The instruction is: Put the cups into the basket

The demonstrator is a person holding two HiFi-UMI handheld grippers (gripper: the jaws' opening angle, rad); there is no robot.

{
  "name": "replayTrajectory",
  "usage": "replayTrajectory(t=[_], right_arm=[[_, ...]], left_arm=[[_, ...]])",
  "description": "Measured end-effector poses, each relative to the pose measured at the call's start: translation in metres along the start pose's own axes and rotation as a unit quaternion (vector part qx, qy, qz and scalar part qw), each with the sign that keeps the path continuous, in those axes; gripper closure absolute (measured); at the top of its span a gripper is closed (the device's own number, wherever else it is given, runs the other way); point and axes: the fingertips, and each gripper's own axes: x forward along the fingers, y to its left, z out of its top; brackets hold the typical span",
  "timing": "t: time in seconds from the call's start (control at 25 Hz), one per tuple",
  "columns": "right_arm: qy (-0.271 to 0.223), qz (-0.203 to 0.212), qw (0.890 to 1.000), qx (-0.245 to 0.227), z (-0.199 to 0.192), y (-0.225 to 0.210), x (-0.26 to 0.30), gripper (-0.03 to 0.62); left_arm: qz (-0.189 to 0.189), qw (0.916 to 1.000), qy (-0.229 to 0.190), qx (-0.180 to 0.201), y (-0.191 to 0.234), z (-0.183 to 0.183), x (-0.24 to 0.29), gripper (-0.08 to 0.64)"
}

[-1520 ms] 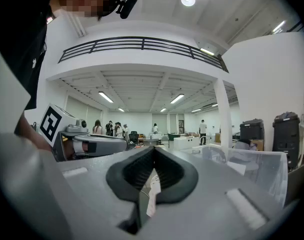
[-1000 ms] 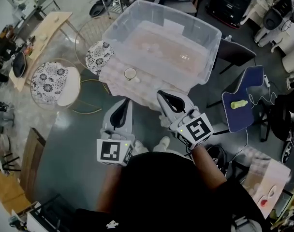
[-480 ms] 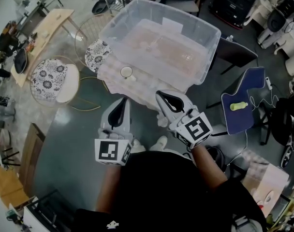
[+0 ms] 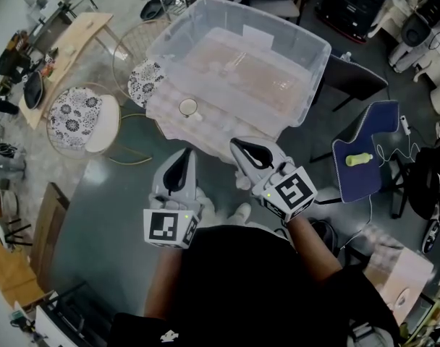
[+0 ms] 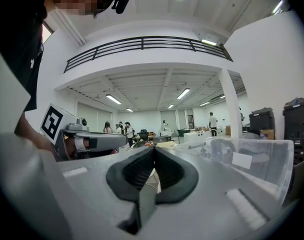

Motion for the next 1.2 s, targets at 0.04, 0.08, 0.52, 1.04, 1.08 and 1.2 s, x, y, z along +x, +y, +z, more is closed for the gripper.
replayTrajectory(t=[0.04, 0.08, 0.52, 1.04, 1.08, 1.2], right_arm=[[0.001, -0.002, 1.0, -0.001, 0.0, -0.001, 0.001, 0.591], [0.003, -0.003, 1.0, -0.001, -0.001, -0.003, 0.003, 0.591], [0.022, -0.038, 0.999, -0.004, -0.008, -0.025, 0.043, 0.591], [0.042, -0.091, 0.995, -0.013, -0.003, -0.058, 0.147, 0.591], [0.044, -0.097, 0.994, -0.014, -0.002, -0.06, 0.153, 0.591], [0.047, -0.115, 0.992, -0.016, -0.001, -0.064, 0.169, 0.591]], left_arm=[[-0.003, 1.0, 0.0, 0.002, 0.002, 0.0, 0.002, 0.555], [-0.006, 1.0, 0.001, 0.002, 0.004, 0.0, 0.003, 0.557], [-0.036, 0.999, -0.008, 0.024, 0.04, 0.007, 0.041, 0.557], [-0.074, 0.997, -0.006, -0.021, 0.15, 0.01, 0.097, 0.557], [-0.083, 0.9963, -0.005, -0.021, 0.156, 0.01, 0.1, 0.557], [-0.099, 0.9948, -0.006, -0.023, 0.174, 0.009, 0.11, 0.557]])
